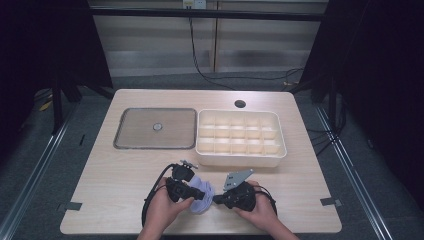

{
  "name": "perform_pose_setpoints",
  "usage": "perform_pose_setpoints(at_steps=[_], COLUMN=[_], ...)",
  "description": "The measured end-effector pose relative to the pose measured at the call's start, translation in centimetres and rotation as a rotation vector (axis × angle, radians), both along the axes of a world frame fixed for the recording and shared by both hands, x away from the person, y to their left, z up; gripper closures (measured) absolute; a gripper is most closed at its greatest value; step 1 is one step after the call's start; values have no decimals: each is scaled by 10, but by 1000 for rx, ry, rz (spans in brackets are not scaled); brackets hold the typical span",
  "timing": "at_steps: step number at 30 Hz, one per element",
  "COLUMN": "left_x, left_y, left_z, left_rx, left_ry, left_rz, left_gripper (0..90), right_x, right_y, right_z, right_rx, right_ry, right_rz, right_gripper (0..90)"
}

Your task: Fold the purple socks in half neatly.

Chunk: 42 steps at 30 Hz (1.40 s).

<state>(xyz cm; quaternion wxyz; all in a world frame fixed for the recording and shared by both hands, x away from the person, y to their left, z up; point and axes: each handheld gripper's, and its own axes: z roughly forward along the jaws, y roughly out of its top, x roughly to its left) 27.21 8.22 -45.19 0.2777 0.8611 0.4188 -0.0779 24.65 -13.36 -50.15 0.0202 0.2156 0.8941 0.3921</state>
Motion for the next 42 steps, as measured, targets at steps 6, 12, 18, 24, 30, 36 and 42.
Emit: perform_pose_setpoints(at_steps=[6,12,18,24,30,36,42], left_x=[4,7,12,17,20,23,24], left_y=[7,14,20,28,33,37,38], left_z=[7,14,14,12,9,4,-2], left_rx=[-15,-18,-5,6,18,14,11], left_ry=[-12,-24,-27,-15,4,31,61], left_rz=[42,67,90,108,119,140,143], left_gripper=[706,671,632,587,557,519,504], right_x=[0,0,0,0,0,0,0], right_y=[0,0,0,0,0,0,0], right_z=[0,0,0,0,0,0,0], right_rx=[1,1,-1,-2,-1,2,0], right_ry=[0,1,-2,-2,-2,1,-1], right_rz=[0,1,0,-1,-1,1,0], right_gripper=[900,900,900,900,900,900,900])
